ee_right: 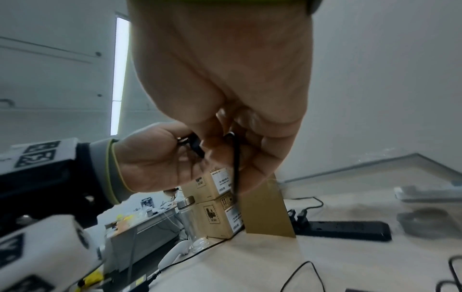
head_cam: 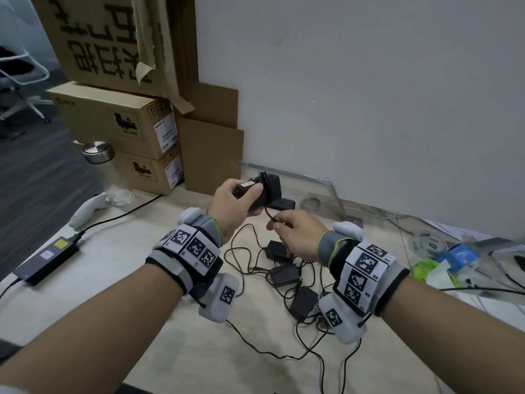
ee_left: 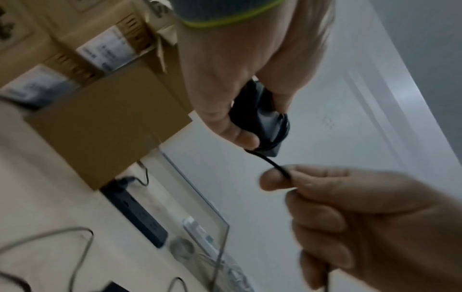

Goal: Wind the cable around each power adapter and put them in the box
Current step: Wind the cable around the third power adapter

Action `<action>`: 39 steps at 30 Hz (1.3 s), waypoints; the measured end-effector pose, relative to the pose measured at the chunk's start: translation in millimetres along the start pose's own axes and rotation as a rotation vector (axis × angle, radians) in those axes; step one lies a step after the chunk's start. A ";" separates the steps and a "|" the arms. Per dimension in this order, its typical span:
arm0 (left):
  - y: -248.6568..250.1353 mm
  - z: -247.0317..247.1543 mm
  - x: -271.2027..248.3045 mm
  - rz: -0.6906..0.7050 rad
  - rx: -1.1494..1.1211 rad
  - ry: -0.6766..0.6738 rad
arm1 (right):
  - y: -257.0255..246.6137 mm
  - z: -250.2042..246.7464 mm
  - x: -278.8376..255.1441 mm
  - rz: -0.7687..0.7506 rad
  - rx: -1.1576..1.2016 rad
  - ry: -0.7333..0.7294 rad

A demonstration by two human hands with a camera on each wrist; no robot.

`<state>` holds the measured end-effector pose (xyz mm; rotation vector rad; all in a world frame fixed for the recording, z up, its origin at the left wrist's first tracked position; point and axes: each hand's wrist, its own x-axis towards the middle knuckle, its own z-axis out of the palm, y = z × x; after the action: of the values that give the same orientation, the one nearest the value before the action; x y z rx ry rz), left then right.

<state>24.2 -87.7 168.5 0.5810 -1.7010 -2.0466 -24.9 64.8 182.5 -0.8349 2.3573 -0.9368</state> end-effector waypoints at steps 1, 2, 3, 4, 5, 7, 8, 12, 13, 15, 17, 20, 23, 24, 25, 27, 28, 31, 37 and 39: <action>-1.7 -2.7 2.1 0.034 0.096 0.021 | -3.2 -4.0 -2.3 -0.012 -0.050 -0.011; -3.2 -6.1 4.5 0.060 0.190 0.039 | -6.5 -8.4 -4.4 -0.025 -0.099 -0.020; -4.6 -9.5 6.7 0.076 0.272 0.047 | -10.3 -12.5 -6.3 -0.041 -0.153 -0.020; -5.0 -12.5 7.4 0.083 0.332 0.045 | -14.4 -16.5 -7.5 -0.061 -0.210 -0.009; -5.1 -14.8 7.2 0.086 0.374 0.036 | -18.8 -20.4 -8.0 -0.085 -0.263 0.013; -5.6 -17.1 5.4 0.098 0.448 -0.020 | -25.3 -28.3 -5.8 -0.129 -0.308 0.083; -6.1 -17.4 4.2 0.102 0.478 -0.057 | -27.4 -32.9 -3.6 -0.140 -0.315 0.120; -4.1 -16.7 -1.1 0.069 0.485 -0.208 | -25.6 -50.3 9.7 -0.153 -0.265 0.229; -2.6 -16.7 -2.3 0.051 0.475 -0.247 | -23.5 -53.8 12.3 -0.150 -0.236 0.244; 0.9 -16.7 -5.3 0.018 0.465 -0.320 | -20.2 -58.0 15.7 -0.144 -0.134 0.245; 3.9 -14.0 -8.7 -0.013 0.440 -0.377 | -18.7 -60.4 16.2 -0.153 -0.024 0.244; 6.2 -8.6 -12.3 -0.073 0.330 -0.400 | -19.7 -61.1 15.5 -0.157 0.140 0.273; 3.6 -5.7 -13.7 -0.156 0.148 -0.399 | -19.4 -59.2 14.8 -0.140 0.282 0.322; 2.5 -4.7 -14.1 -0.183 0.090 -0.403 | -18.7 -58.0 14.5 -0.133 0.314 0.334; 1.6 -3.4 -14.6 -0.205 0.035 -0.403 | -17.9 -56.9 14.3 -0.124 0.347 0.341; 0.0 0.3 -15.1 -0.237 -0.059 -0.389 | -17.0 -54.5 13.6 -0.097 0.432 0.335; -0.3 2.2 -14.9 -0.250 -0.099 -0.375 | -17.5 -53.3 12.7 -0.082 0.483 0.317; 0.3 5.9 -14.9 -0.266 -0.198 -0.333 | -20.4 -48.7 8.6 -0.044 0.612 0.239; 0.6 5.4 -12.2 -0.255 -0.322 -0.314 | -20.6 -38.5 5.0 0.007 0.691 0.176; 1.3 4.3 -12.1 -0.250 -0.357 -0.302 | -22.1 -37.1 4.2 0.006 0.706 0.180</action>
<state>31.9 -77.6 171.1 0.3969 -1.4121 -2.6532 -42.4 65.5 222.2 -0.4658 1.9227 -1.7475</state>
